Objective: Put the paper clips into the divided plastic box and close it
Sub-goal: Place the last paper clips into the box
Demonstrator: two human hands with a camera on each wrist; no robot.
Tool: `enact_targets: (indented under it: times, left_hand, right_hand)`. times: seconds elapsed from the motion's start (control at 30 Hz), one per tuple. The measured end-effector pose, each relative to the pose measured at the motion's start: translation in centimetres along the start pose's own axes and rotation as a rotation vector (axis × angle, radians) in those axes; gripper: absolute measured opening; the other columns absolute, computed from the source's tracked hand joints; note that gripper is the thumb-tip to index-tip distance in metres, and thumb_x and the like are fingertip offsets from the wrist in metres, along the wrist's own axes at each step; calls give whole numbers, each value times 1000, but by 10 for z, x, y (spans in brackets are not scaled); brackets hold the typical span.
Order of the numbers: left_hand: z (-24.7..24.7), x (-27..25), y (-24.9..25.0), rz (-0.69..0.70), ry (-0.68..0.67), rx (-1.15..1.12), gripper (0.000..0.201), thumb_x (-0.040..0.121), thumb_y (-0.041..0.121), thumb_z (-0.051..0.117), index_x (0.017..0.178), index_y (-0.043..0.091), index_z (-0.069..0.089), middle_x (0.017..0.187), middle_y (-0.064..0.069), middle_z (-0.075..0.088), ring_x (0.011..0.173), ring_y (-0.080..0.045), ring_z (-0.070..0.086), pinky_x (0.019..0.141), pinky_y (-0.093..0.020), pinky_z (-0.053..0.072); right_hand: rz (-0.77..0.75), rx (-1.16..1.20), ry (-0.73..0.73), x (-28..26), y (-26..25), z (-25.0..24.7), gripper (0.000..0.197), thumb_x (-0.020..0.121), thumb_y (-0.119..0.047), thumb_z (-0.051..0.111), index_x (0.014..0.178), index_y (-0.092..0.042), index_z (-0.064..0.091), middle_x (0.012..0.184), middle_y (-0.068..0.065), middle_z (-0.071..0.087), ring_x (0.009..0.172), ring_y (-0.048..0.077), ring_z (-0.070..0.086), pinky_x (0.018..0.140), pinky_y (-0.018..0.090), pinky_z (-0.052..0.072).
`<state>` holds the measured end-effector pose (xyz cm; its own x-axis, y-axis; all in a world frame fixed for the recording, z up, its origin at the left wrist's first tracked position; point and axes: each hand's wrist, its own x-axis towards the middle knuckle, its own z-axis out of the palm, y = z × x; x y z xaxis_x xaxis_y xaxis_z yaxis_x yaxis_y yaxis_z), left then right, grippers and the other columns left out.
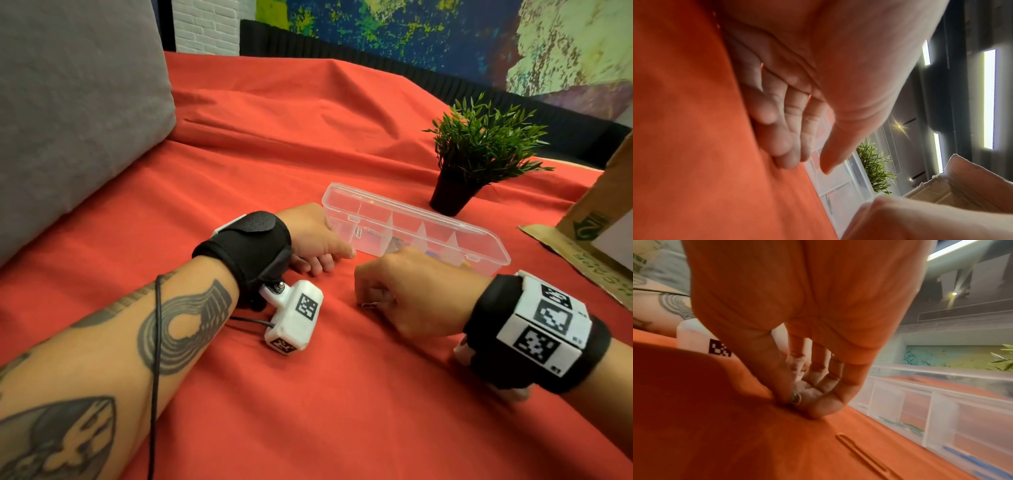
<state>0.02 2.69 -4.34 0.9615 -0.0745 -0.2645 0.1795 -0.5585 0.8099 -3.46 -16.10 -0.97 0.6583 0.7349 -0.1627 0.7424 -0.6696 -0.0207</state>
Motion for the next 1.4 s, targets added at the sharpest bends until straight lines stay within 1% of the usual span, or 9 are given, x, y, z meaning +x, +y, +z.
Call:
enact_targets:
  times: [0.17, 0.33, 0.63, 0.83, 1.0, 1.07, 1.17, 1.23, 1.4]
  left_hand:
    - [0, 0, 1, 1, 3, 1, 25, 85, 33, 74, 85, 10, 68, 70, -6, 70, 48, -15, 55, 42, -19, 43]
    - [0, 1, 1, -1, -3, 5, 24, 85, 33, 73, 86, 10, 67, 71, -6, 70, 47, -15, 55, 41, -18, 42]
    - [0, 2, 0, -10, 2, -8, 24, 84, 32, 75, 90, 9, 68, 69, -7, 70, 46, -16, 54, 42, -19, 41]
    - [-1, 1, 0, 2, -10, -17, 21, 86, 29, 73, 85, 9, 68, 66, -6, 69, 45, -16, 53, 41, -19, 40]
    - [-1, 4, -1, 6, -6, -25, 23, 85, 30, 74, 86, 8, 68, 68, -8, 71, 45, -18, 54, 41, -19, 41]
    - [0, 4, -1, 5, -8, -14, 23, 85, 30, 73, 86, 7, 69, 69, -9, 71, 47, -18, 54, 43, -19, 41]
    - [0, 5, -2, 1, -7, -11, 23, 85, 29, 73, 82, 7, 67, 69, -9, 71, 48, -18, 54, 40, -17, 41]
    - [0, 5, -2, 7, -14, -12, 24, 86, 31, 73, 80, 9, 66, 69, -8, 70, 47, -17, 54, 39, -16, 40]
    - [0, 5, -3, 8, -9, -2, 29, 86, 32, 73, 93, 4, 71, 67, -7, 69, 46, -16, 55, 40, -18, 41]
  right_hand:
    - [31, 49, 20, 1, 12, -1, 9, 80, -22, 69, 80, -30, 65, 68, -11, 64, 68, 6, 59, 61, 13, 40]
    - [53, 82, 61, 0, 19, -7, 6, 77, -23, 76, 77, -28, 73, 66, -10, 69, 65, 4, 63, 64, 24, 52]
    - [161, 183, 565, 39, 44, -58, 5, 74, -22, 83, 75, -23, 79, 67, -3, 74, 65, 15, 70, 70, 25, 56]
    - [223, 107, 504, 71, 59, -47, 21, 84, -9, 68, 90, -24, 82, 85, 2, 79, 82, 19, 71, 87, 32, 58]
    - [102, 105, 601, 45, 40, -34, 19, 77, -8, 68, 82, -23, 80, 70, -2, 75, 66, 17, 69, 73, 29, 57]
    - [23, 106, 519, 31, 27, -28, 17, 75, -11, 71, 80, -25, 79, 67, -5, 73, 61, 9, 66, 66, 21, 52]
    - [-55, 93, 177, 13, 7, -16, 14, 75, -22, 72, 84, -32, 76, 70, -14, 71, 65, 1, 64, 62, 5, 43]
    - [-73, 24, 10, 6, -1, -8, 15, 76, -26, 70, 87, -35, 71, 74, -17, 67, 69, 1, 61, 64, 10, 45]
    - [-50, -57, -26, 6, -8, 0, 32, 70, -10, 59, 77, -38, 47, 71, -14, 59, 66, 5, 53, 56, 25, 46]
